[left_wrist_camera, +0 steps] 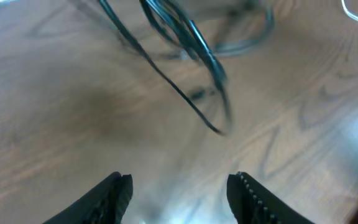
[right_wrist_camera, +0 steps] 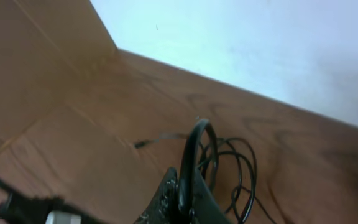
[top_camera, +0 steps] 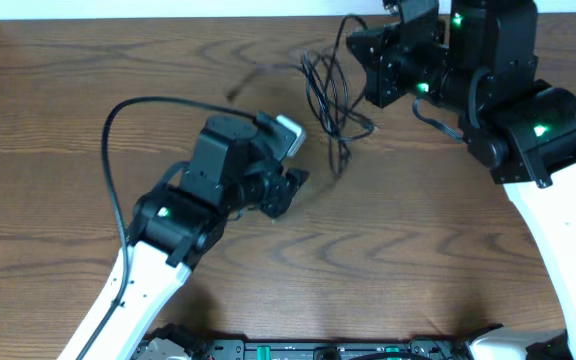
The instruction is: Untangle cables
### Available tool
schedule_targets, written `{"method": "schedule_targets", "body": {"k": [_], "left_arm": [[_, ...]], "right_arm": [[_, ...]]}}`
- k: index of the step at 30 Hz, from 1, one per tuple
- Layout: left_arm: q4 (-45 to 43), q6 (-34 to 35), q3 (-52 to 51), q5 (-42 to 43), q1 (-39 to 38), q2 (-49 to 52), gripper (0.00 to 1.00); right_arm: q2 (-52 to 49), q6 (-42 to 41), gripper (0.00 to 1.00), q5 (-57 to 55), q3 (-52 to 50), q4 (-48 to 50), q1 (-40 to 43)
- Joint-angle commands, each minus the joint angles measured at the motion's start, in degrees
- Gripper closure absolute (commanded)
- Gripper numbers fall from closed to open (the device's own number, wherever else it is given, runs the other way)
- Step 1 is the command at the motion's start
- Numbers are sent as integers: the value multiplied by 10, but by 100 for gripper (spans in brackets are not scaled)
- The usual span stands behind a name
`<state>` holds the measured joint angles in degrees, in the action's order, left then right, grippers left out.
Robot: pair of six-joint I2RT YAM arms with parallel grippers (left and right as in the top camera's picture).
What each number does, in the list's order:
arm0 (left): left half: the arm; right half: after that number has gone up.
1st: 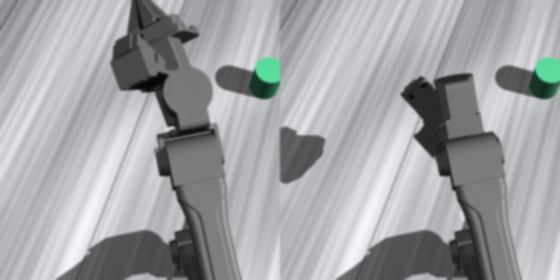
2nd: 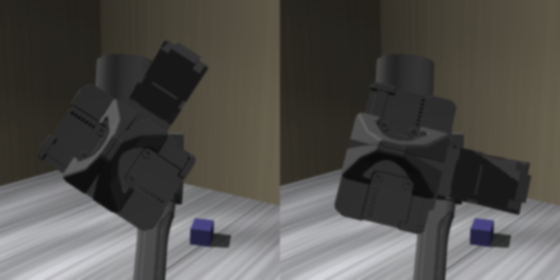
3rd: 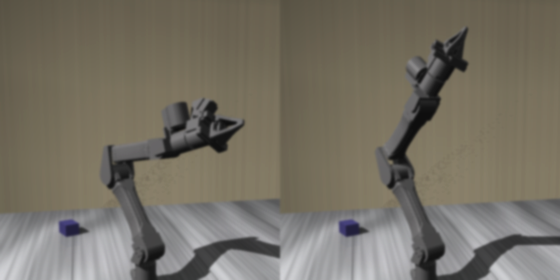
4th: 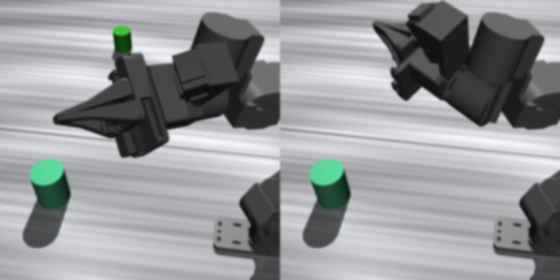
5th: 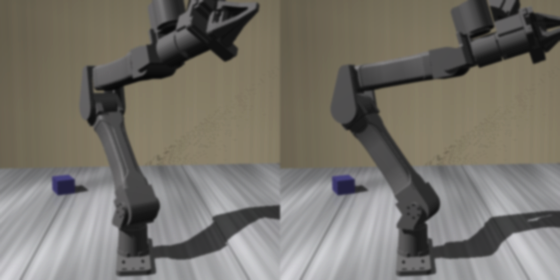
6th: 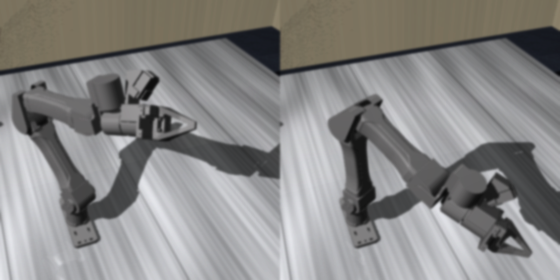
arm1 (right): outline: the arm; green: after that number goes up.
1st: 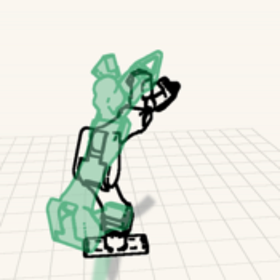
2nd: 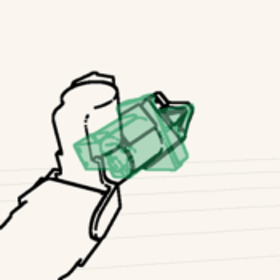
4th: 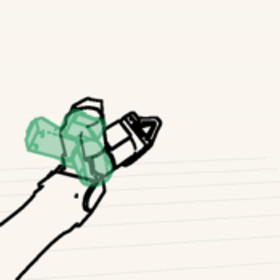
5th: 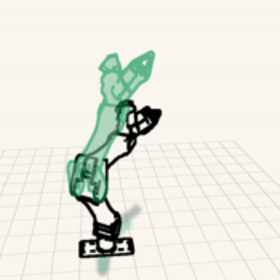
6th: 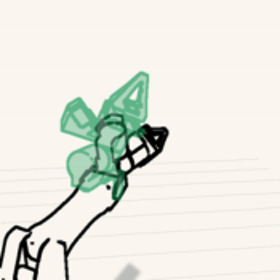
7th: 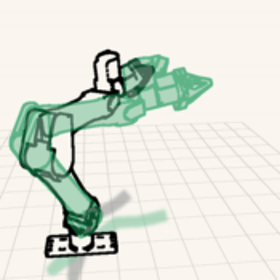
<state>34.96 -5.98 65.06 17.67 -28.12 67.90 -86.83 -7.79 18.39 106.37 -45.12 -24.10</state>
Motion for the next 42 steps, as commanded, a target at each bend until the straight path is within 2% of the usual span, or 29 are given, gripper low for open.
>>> {"method": "schedule_targets", "body": {"k": [1, 6, 13, 26, 33, 42], "left_arm": [[-34, 0, -1, -2, 3, 24, 44], [-103, 3, -1, -2, 3, 66, 41], [-152, 10, -1, -2, 3, 119, 39], [-296, 111, -1, -4, 3, 180, 39], [-333, 121, -1, -4, 3, 183, 39], [-337, 143, -1, -3, -1, 185, 39]], "right_arm": [[4, 17, 99, 0, 9, -2, 7], [5, 23, 99, 7, 9, -9, 7], [15, 28, 99, 7, 9, -16, 7], [40, 38, 99, 7, 9, -54, 7], [52, 38, 99, 7, 9, -61, 7], [65, 43, 99, 6, 9, -61, 7]]}}
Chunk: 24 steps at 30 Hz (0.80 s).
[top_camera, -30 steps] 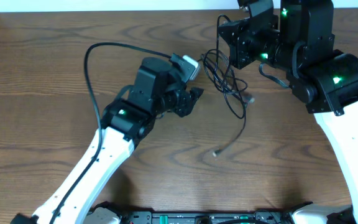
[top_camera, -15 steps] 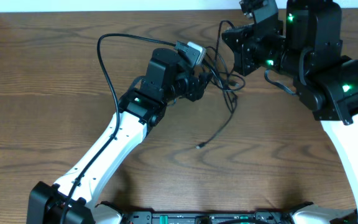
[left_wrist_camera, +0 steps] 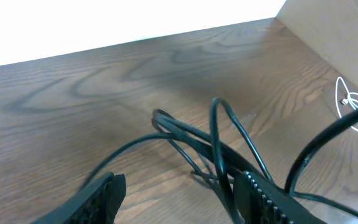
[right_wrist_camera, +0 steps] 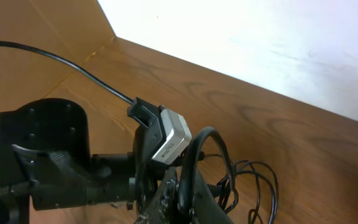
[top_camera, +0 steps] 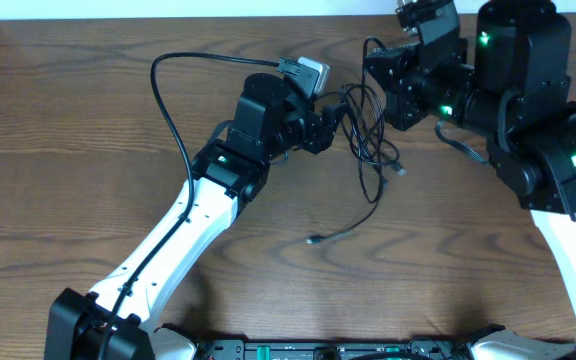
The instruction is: Untangle cables
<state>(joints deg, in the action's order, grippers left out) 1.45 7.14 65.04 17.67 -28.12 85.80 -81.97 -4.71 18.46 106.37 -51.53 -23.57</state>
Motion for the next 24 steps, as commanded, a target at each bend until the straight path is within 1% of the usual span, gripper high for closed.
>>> {"method": "schedule_targets", "body": {"k": [1, 16, 17, 18, 19, 20, 21, 22, 24], "left_arm": [[-1, 12, -1, -2, -4, 7, 39], [-3, 13, -1, -2, -47, 51, 39], [-5, 13, -1, -2, -49, 54, 42], [-8, 13, -1, -2, -50, 56, 48], [-10, 13, -1, -2, -50, 58, 60], [-12, 13, -1, -4, -50, 59, 75], [-12, 12, -1, -7, -50, 60, 81], [-11, 6, -1, -11, -49, 60, 91], [-8, 5, -1, -36, -45, 60, 92]], "right_arm": [[17, 12, 99, 6, 9, 3, 1], [17, 12, 99, 6, 9, -1, 1], [17, 12, 99, 6, 9, -1, 1], [17, 12, 99, 6, 9, -2, 1], [17, 12, 99, 6, 9, -2, 1], [17, 12, 99, 6, 9, -2, 1], [17, 12, 99, 5, 9, -3, 1], [17, 12, 99, 5, 9, -4, 1], [17, 12, 99, -1, 9, -7, 1]]}}
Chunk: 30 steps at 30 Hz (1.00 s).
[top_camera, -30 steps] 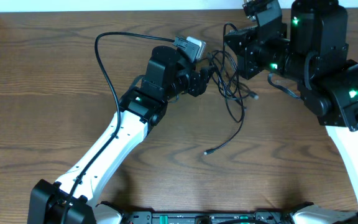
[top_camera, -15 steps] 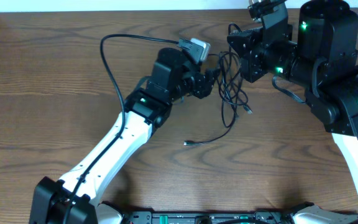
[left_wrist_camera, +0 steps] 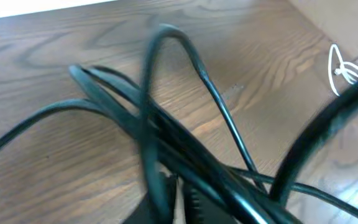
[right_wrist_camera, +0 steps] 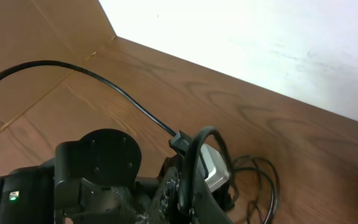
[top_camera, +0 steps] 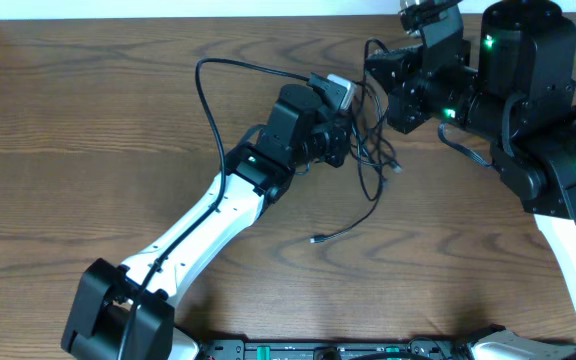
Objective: Untangle cables
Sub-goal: 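Pull the grippers apart, left to far left, right to upper right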
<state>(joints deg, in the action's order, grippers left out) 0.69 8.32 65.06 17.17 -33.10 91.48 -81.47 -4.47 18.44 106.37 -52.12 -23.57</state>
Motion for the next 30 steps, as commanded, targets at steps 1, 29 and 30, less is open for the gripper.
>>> {"method": "schedule_targets", "body": {"k": [1, 29, 30], "left_arm": [[5, -6, -1, -48, 8, 3, 93], [319, 70, -1, -124, 464, -271, 93], [324, 70, -1, -124, 481, -286, 93]], "right_arm": [[12, 9, 99, -8, 9, -3, 1], [0, -97, 99, -399, 8, -69, 290], [-3, -99, 99, -399, 8, -69, 303]]}}
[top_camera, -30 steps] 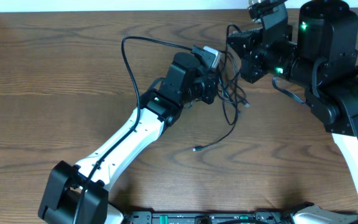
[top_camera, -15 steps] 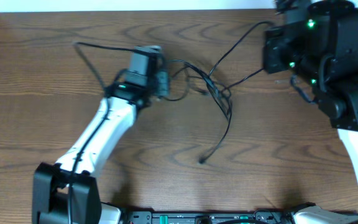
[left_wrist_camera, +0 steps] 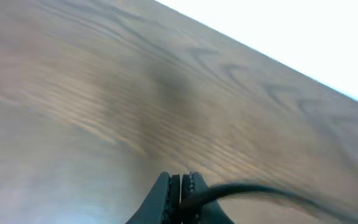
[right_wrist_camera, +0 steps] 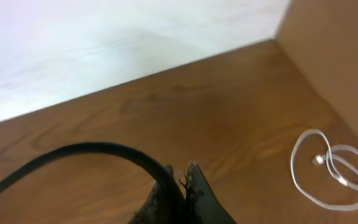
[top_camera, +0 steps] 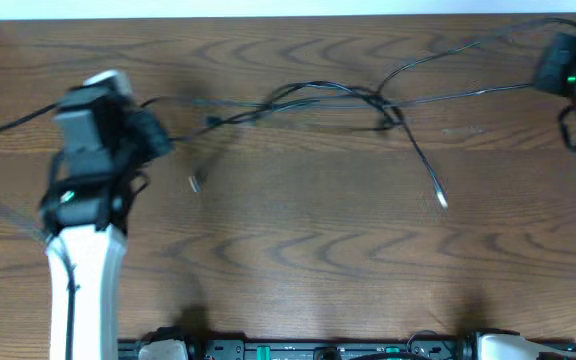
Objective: Untangle cables
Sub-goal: 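Pull the grippers apart, left to far left, right to upper right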
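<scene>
The black cables (top_camera: 318,95) are stretched in long strands across the far half of the table, still crossing in a knot (top_camera: 388,110) right of centre. Two loose plug ends hang off them, one (top_camera: 193,183) at the left and one (top_camera: 440,200) below the knot. My left gripper (top_camera: 156,140) is at the far left, shut on a black cable (left_wrist_camera: 260,190) that leads off to the right from its closed jaws (left_wrist_camera: 182,182). My right gripper (top_camera: 556,52) is at the far right edge, shut (right_wrist_camera: 180,174) on a black cable (right_wrist_camera: 86,152) curving away left.
A thin white cable loop (right_wrist_camera: 328,171) lies on the wood to the right of the right gripper, outside the overhead view. The table's back edge meets a white wall (right_wrist_camera: 104,37). A brown side panel (right_wrist_camera: 340,50) stands at the right.
Both arms have moved far apart: the left gripper from the bundle at centre back to the far left, the right gripper to the far right. The bunched cables are now drawn out in strands.
First the right gripper held the bundle at the back while the left gripper was open near it. Then the left gripper, still open, was at the bundle. Then it was shut on a strand. Now the arms are wide apart and the bundle is spread, with one knot left.
</scene>
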### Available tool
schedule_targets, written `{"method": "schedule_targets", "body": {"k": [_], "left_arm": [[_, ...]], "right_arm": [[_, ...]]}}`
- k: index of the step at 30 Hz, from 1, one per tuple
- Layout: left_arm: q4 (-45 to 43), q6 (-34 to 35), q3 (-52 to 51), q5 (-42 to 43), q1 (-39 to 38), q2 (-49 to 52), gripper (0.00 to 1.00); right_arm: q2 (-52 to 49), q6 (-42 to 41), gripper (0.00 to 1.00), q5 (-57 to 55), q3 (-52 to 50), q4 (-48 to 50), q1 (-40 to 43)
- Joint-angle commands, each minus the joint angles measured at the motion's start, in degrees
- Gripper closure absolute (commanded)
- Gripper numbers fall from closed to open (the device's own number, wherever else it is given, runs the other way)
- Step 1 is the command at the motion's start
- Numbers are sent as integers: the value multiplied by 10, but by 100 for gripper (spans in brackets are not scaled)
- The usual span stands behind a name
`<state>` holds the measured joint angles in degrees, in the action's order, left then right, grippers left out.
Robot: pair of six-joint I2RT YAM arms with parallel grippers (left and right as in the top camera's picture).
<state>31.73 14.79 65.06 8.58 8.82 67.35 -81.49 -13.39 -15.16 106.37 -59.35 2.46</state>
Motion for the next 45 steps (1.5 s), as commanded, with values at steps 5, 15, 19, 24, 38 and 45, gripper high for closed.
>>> {"method": "schedule_targets", "body": {"k": [5, 15, 19, 24, 38, 45], "left_arm": [[38, 5, -1, -38, 144, -111, 93], [68, 3, -1, -30, 260, -171, 92], [68, 3, -1, -28, 266, -169, 93], [68, 4, -1, -33, 266, -169, 92], [71, 18, -1, -44, 266, -167, 93], [69, 17, -1, 10, 266, -147, 92]], "right_arm": [[-14, -23, 99, -49, 8, -1, 73], [-27, -25, 99, -52, 8, -1, 133], [-29, -61, 99, -55, 7, -5, 186], [-35, -108, 99, -25, 7, -14, 247], [-93, -101, 99, 136, 7, -22, 283], [-112, -4, 99, 427, 6, 2, 274]]}}
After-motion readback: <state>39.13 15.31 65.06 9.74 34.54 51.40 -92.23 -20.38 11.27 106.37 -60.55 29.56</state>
